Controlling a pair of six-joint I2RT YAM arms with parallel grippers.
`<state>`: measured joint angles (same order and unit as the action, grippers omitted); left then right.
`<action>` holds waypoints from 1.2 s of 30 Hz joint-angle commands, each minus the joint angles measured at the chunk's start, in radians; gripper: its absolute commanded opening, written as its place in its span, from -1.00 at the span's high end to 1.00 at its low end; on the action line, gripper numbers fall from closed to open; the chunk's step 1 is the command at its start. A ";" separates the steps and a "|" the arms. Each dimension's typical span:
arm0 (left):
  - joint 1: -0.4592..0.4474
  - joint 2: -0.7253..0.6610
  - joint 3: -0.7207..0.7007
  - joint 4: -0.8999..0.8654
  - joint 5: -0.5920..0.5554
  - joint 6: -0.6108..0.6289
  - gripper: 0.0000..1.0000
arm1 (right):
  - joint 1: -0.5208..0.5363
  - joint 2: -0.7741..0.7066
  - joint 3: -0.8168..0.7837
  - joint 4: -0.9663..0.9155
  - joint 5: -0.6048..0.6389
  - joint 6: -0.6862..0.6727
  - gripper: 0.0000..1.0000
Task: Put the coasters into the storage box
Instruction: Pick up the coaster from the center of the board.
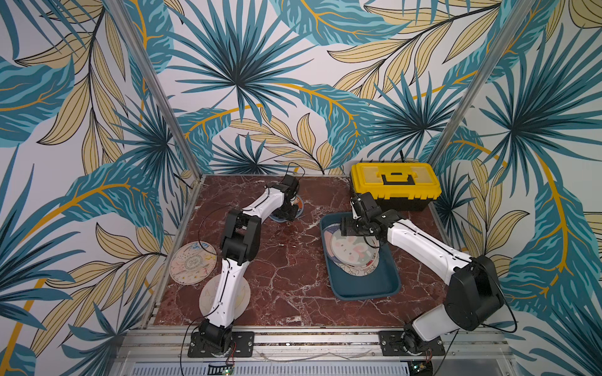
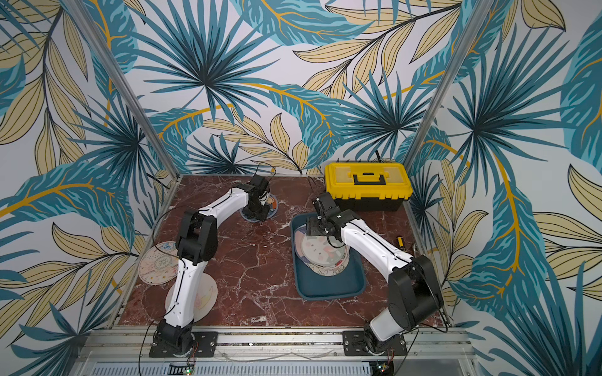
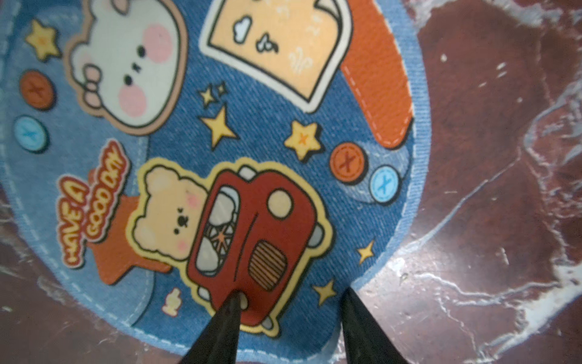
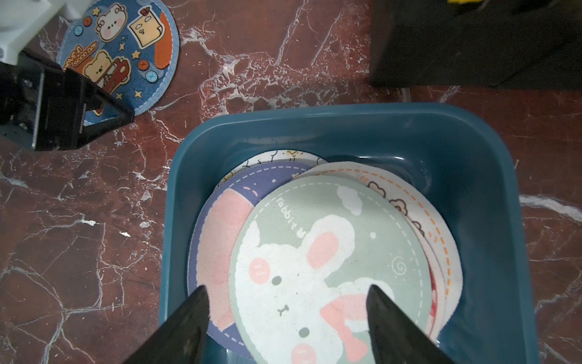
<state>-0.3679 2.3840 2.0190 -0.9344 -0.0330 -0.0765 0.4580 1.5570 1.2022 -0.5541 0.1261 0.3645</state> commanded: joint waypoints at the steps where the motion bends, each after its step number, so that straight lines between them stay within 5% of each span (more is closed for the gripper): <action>1: 0.019 0.095 -0.017 -0.084 0.011 -0.002 0.10 | -0.003 0.022 0.019 -0.013 0.005 -0.013 -0.56; 13: 0.022 0.079 -0.006 -0.084 0.026 -0.018 0.98 | -0.003 0.040 0.040 -0.018 -0.005 -0.014 -0.56; 27: 0.022 -0.062 -0.044 -0.069 -0.067 -0.054 1.00 | -0.004 0.062 0.093 -0.020 -0.034 -0.011 -0.56; 36: 0.020 -0.295 -0.250 0.103 -0.049 -0.056 1.00 | -0.003 0.093 0.143 0.015 -0.089 -0.003 -0.56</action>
<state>-0.3496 2.1887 1.8305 -0.9020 -0.0864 -0.1238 0.4580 1.6379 1.3220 -0.5537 0.0685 0.3592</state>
